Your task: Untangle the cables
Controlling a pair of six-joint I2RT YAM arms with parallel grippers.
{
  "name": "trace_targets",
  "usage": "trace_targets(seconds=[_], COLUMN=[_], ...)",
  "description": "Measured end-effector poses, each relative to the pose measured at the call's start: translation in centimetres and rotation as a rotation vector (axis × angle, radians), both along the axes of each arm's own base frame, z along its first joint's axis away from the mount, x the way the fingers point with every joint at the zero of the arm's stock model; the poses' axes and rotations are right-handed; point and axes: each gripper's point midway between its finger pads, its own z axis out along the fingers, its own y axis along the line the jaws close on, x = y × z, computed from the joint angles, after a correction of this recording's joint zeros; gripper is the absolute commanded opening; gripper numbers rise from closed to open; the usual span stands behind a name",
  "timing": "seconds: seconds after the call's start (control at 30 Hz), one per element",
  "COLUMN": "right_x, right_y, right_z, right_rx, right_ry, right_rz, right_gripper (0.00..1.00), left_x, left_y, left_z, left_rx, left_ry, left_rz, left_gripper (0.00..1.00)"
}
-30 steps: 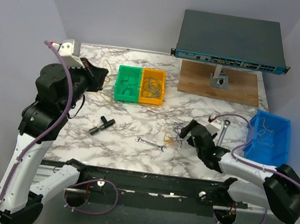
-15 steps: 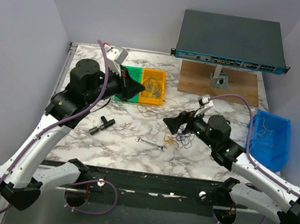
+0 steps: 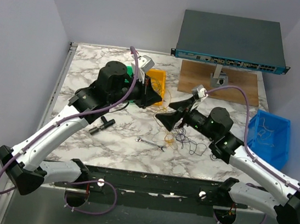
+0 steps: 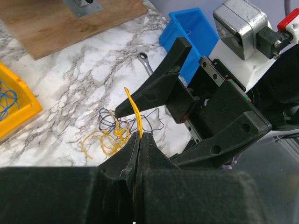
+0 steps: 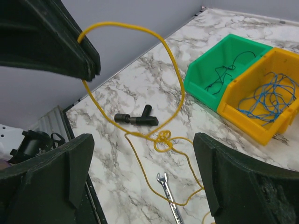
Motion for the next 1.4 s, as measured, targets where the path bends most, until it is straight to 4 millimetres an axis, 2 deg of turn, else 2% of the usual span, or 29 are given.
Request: trace_targets(seconds=[0.1,0.13,0.17,0.2,0.23,0.27,0.33,0.37,0.43,0.5,0.6,0.7,0.8,0.9,0.97,1.0,1.1,1.17,1.3,1.4], right_x=[0.2,0.2,0.3,0.5,0.6,0.8,0.9,1.1,1.3,1.7,2.5,4.0,5.2,5.5,5.6,5.5,5.2,4.7,2.9,1.5], right_y=[0.7,0.9,1.0,1.2,1.3,1.4,1.6,1.7,1.5,0.8,-1.1,-3.9,-7.6,-12.0,-14.9,-16.5,-20.8,-23.5,-28.0,-30.4], right_z=[0.1,-0.1,-0.2,-0.4,-0.4,-0.5,-0.3,0.0,0.5,1.3,3.6,7.8,11.9,14.6,15.1,15.2,14.3,13.5,12.6,13.0], right_rx=[0.007,0.006,0.003,0.001,-0.001,-0.003,0.002,0.006,0.017,0.029,0.048,0.075,0.099,0.093,0.063,0.041,-0.051,-0.128,-0.275,-0.323], right_ry=[-0.007,-0.002,0.000,0.005,0.004,0.005,0.015,0.018,0.019,0.023,0.021,0.002,-0.022,-0.044,-0.048,-0.049,-0.048,-0.049,-0.061,-0.065], right_rz=[0.022,0.026,0.027,0.028,0.028,0.028,0.027,0.023,-0.001,-0.048,-0.169,-0.344,-0.538,-0.736,-0.872,-0.946,-1.160,-1.298,-1.522,-1.624], right_gripper=[0.76,0.67,0.53,0.29,0.11,0.01,0.01,0.01,0.01,0.01,0.01,0.01,0.01,0.01,0.01,0.01,0.01,0.01,0.01,0.01], left_x=[-0.1,-0.2,-0.2,-0.2,-0.2,-0.1,-0.1,-0.1,0.0,0.2,0.1,-0.6,-0.7,-0.3,-0.2,-0.2,-0.2,-0.4,-1.3,-2.3], left_y=[-0.8,-1.1,-1.3,-1.6,-1.8,-2.0,-2.1,-2.1,-2.0,-1.7,-0.5,0.9,1.4,1.4,1.3,1.3,1.1,1.0,0.2,-0.3], left_z=[-0.6,-0.8,-0.9,-1.0,-1.1,-1.0,-0.9,-0.8,-0.6,-0.3,-0.4,-0.8,-1.3,-3.8,-7.1,-8.0,-12.9,-15.2,-18.4,-19.7], left_rx=[0.010,0.013,0.016,0.018,0.019,0.017,0.012,0.008,-0.003,-0.009,-0.033,-0.060,-0.077,-0.069,-0.043,-0.034,0.012,0.033,0.041,0.031], left_ry=[0.012,0.016,0.020,0.023,0.024,0.024,0.025,0.028,0.034,0.029,-0.001,-0.021,-0.038,-0.022,0.016,0.029,0.098,0.125,0.135,0.121], left_rz=[-0.021,-0.027,-0.031,-0.037,-0.040,-0.043,-0.043,-0.041,-0.028,0.000,0.054,0.094,0.115,0.133,0.139,0.141,0.144,0.141,0.113,0.083], left_gripper=[0.00,0.00,0.00,0.00,0.00,0.03,0.46,0.62,0.82,0.92,0.95,0.95,0.95,0.94,0.92,0.91,0.90,0.90,0.90,0.90])
